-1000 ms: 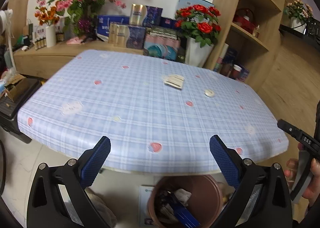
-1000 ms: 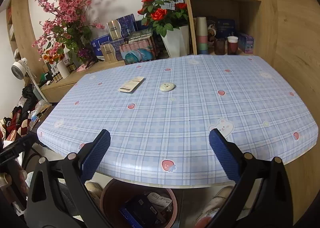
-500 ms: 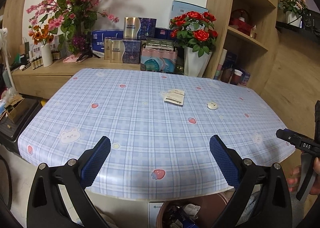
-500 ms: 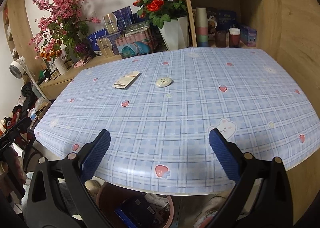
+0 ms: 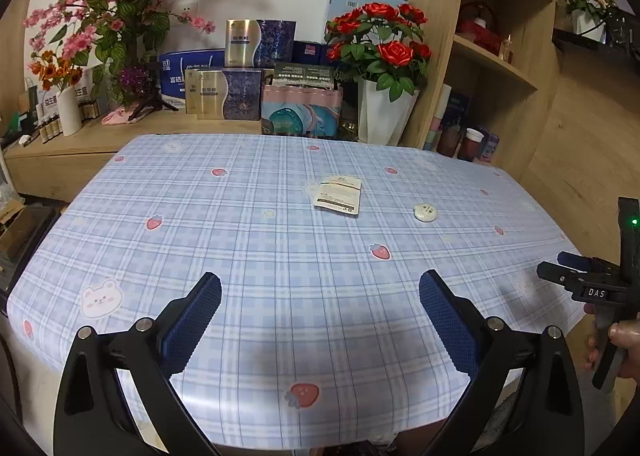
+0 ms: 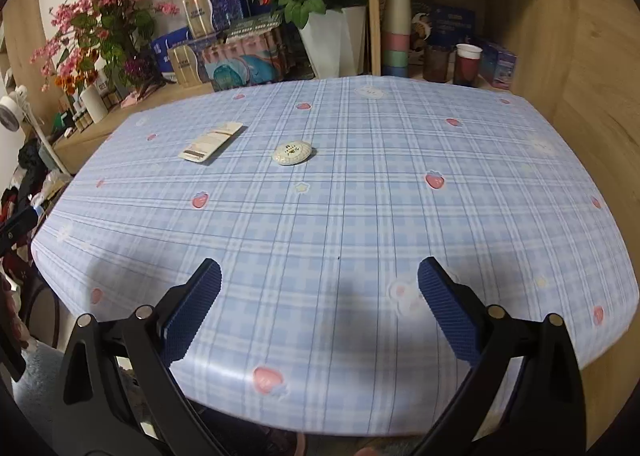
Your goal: Collect trash
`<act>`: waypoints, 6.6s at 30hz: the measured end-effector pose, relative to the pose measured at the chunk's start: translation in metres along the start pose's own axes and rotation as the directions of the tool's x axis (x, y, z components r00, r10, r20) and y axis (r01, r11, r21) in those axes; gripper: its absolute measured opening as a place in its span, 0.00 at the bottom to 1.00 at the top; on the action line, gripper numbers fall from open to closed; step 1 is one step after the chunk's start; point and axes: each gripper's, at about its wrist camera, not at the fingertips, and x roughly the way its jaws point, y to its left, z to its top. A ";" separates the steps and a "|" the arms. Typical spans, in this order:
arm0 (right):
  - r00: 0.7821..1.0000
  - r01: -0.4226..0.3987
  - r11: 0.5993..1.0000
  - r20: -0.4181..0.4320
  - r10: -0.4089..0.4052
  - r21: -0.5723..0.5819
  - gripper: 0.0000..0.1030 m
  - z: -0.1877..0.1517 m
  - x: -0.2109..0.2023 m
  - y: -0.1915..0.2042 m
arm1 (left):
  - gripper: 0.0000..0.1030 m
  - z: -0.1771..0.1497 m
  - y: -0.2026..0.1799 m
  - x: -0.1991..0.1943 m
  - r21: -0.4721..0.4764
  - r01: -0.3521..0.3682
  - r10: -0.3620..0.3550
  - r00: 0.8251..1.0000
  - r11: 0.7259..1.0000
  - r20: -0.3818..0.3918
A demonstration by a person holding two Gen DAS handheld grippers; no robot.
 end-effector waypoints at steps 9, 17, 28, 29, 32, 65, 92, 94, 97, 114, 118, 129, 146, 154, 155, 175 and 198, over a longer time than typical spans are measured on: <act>0.998 -0.047 0.996 -0.041 0.044 -0.077 0.94 0.040 0.066 -0.006 | 0.94 0.020 -0.006 0.060 0.026 0.024 -0.023 0.999 0.999 -0.045; 0.995 -0.088 0.990 -0.066 0.081 -0.111 0.86 0.085 0.130 0.005 | 0.94 0.044 -0.008 0.103 0.032 0.046 -0.044 0.997 0.998 -0.063; 0.984 -0.090 0.960 -0.172 0.044 -0.266 0.70 0.110 0.198 0.046 | 0.94 0.066 -0.003 0.161 -0.003 0.087 -0.087 0.986 0.996 -0.141; 0.982 -0.096 0.959 -0.181 0.048 -0.265 0.69 0.110 0.201 0.045 | 0.94 0.068 -0.003 0.166 -0.008 0.089 -0.090 0.985 0.996 -0.147; 0.978 -0.113 0.963 -0.198 0.065 -0.244 0.68 0.112 0.212 0.041 | 0.94 0.075 -0.002 0.185 -0.020 0.103 -0.105 0.979 0.994 -0.177; 0.974 -0.211 0.968 -0.113 0.196 -0.135 0.53 0.113 0.174 0.025 | 0.59 0.094 -0.030 0.294 0.170 0.073 0.005 0.909 0.983 -0.417; 0.974 -0.225 0.963 0.000 0.228 -0.147 0.53 0.047 0.017 0.060 | 0.59 0.060 -0.054 0.029 0.106 0.143 -0.125 0.980 0.984 -0.157; 0.973 -0.227 0.963 0.007 0.230 -0.148 0.53 0.038 0.003 0.064 | 0.59 0.052 -0.057 0.010 0.098 0.155 -0.140 0.980 0.983 -0.144; 0.973 -0.226 0.961 0.017 0.231 -0.158 0.53 0.025 -0.016 0.069 | 0.59 0.041 -0.062 -0.018 0.089 0.169 -0.157 0.980 0.982 -0.125; 0.972 -0.228 0.953 0.003 0.233 -0.197 0.53 -0.050 -0.078 0.090 | 0.60 -0.014 -0.068 -0.116 0.029 0.208 -0.206 0.977 0.978 -0.057; 0.973 -0.232 0.952 -0.030 0.231 -0.201 0.53 -0.071 -0.078 0.095 | 0.60 -0.025 -0.065 -0.124 0.017 0.207 -0.206 0.977 0.978 -0.060; 0.963 -0.258 0.955 -0.120 0.242 -0.147 0.54 -0.110 -0.066 0.099 | 0.60 -0.050 -0.058 -0.127 -0.007 0.209 -0.208 0.973 0.978 -0.095; 0.989 -0.107 0.971 0.074 0.125 -0.213 0.94 -0.077 -0.107 0.082 | 0.61 -0.066 -0.078 -0.116 0.016 0.244 -0.240 0.961 0.970 -0.137; 0.988 -0.073 0.983 0.121 0.094 -0.168 0.94 -0.067 -0.117 0.068 | 0.62 -0.073 -0.086 -0.110 0.032 0.253 -0.244 0.955 0.967 -0.171; 0.988 -0.072 0.984 0.122 0.093 -0.165 0.94 -0.066 -0.117 0.067 | 0.62 -0.074 -0.087 -0.109 0.037 0.254 -0.244 0.953 0.966 -0.178; 0.990 -0.065 0.988 0.115 0.082 -0.143 0.94 -0.069 -0.115 0.057 | 0.64 -0.101 -0.099 -0.069 -0.018 0.313 -0.303 0.902 0.950 -0.308; 0.989 -0.067 0.988 0.119 0.084 -0.140 0.94 -0.064 -0.123 0.062 | 0.92 -0.065 -0.068 -0.098 0.016 0.153 -0.149 0.979 0.988 -0.140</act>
